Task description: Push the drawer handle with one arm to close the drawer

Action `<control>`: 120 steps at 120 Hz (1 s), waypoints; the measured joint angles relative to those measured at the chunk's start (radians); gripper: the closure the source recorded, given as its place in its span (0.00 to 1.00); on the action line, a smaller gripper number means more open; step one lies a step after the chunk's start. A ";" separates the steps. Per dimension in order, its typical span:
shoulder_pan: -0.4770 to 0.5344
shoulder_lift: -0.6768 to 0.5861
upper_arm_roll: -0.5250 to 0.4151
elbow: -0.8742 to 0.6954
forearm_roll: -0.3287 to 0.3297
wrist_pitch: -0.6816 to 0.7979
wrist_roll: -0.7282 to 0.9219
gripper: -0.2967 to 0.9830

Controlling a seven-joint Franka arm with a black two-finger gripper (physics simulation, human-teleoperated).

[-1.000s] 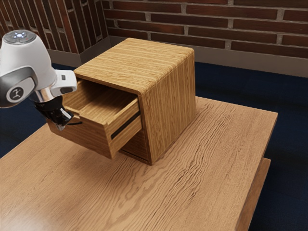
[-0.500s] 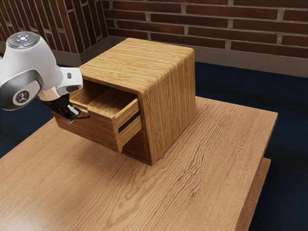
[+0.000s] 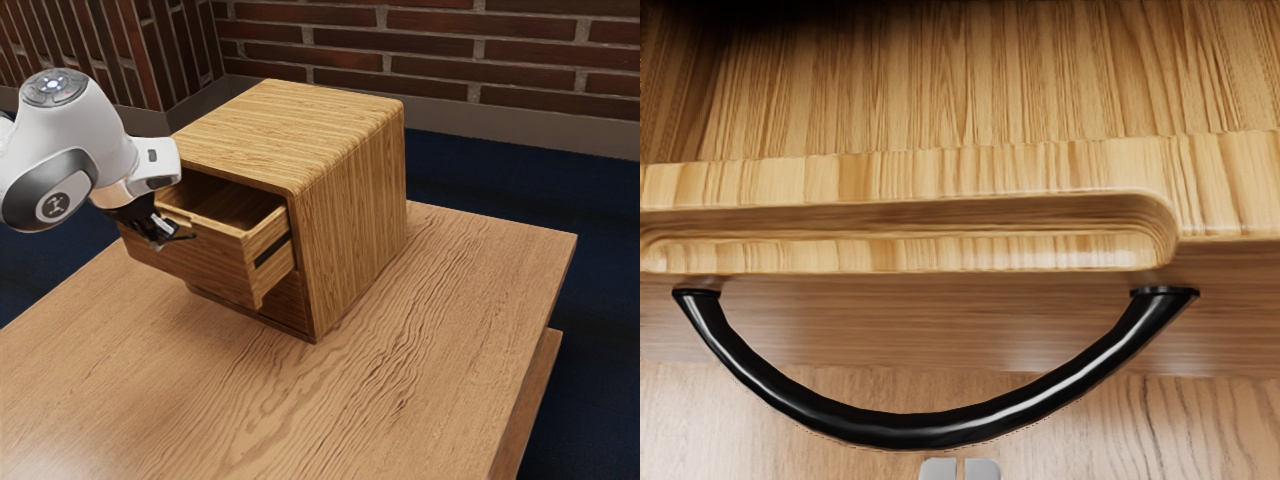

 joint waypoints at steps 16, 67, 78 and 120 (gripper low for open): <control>0.003 0.011 0.001 0.002 0.009 0.012 0.000 0.85; 0.007 0.077 0.001 0.031 0.041 0.061 0.000 0.84; 0.008 0.101 0.001 0.046 0.047 0.071 0.000 0.85; 0.009 0.149 0.001 0.073 0.075 0.120 0.000 0.84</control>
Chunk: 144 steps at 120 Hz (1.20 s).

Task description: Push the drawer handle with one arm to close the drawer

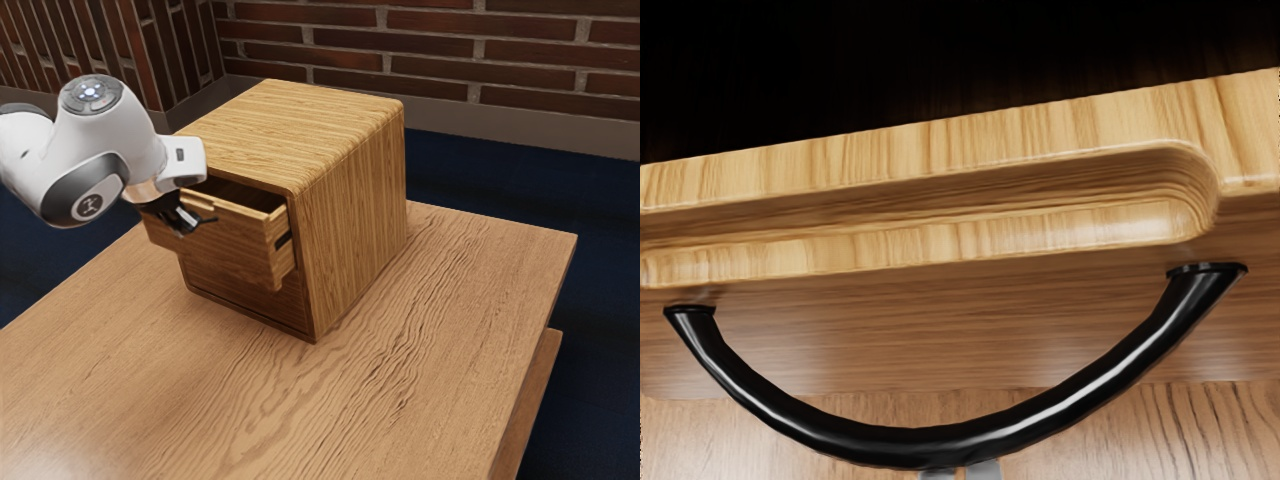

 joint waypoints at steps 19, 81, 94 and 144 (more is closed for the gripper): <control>0.001 0.019 0.000 0.014 0.010 0.020 0.000 0.84; -0.002 0.103 -0.001 0.096 0.036 0.041 0.001 0.85; -0.005 0.116 -0.001 0.109 0.038 0.042 0.001 0.85; -0.006 0.151 -0.002 0.142 0.048 0.043 0.000 0.85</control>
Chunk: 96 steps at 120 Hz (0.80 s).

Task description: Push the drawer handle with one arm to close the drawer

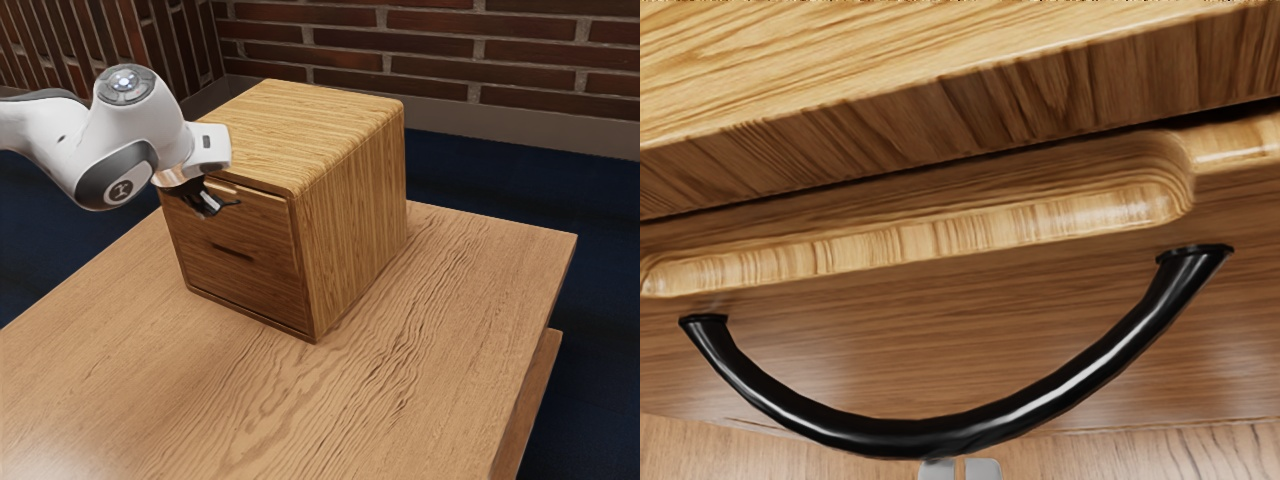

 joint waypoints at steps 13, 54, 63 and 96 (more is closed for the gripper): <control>0.000 0.002 0.000 0.001 0.005 0.004 0.000 0.85; 0.004 0.007 0.000 0.009 0.011 0.008 0.004 0.84; 0.000 -0.027 0.000 0.004 0.010 -0.009 0.007 0.83; -0.098 -0.150 0.003 0.116 -0.006 -0.204 0.007 0.85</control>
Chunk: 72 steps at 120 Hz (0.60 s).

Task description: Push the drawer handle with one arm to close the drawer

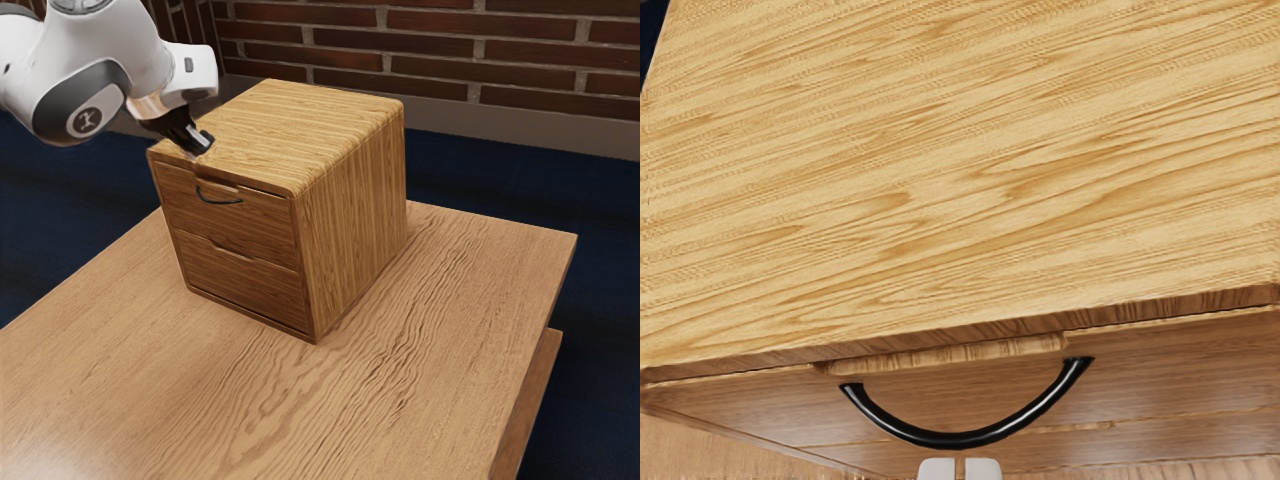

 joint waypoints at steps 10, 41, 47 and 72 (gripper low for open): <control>-0.012 0.005 0.003 0.101 -0.051 -0.105 0.006 0.85; -0.048 0.033 0.024 0.239 -0.199 -0.420 0.034 0.46; -0.054 0.036 0.031 0.241 -0.205 -0.453 0.038 0.41; -0.059 0.040 0.042 0.232 -0.214 -0.528 0.050 0.30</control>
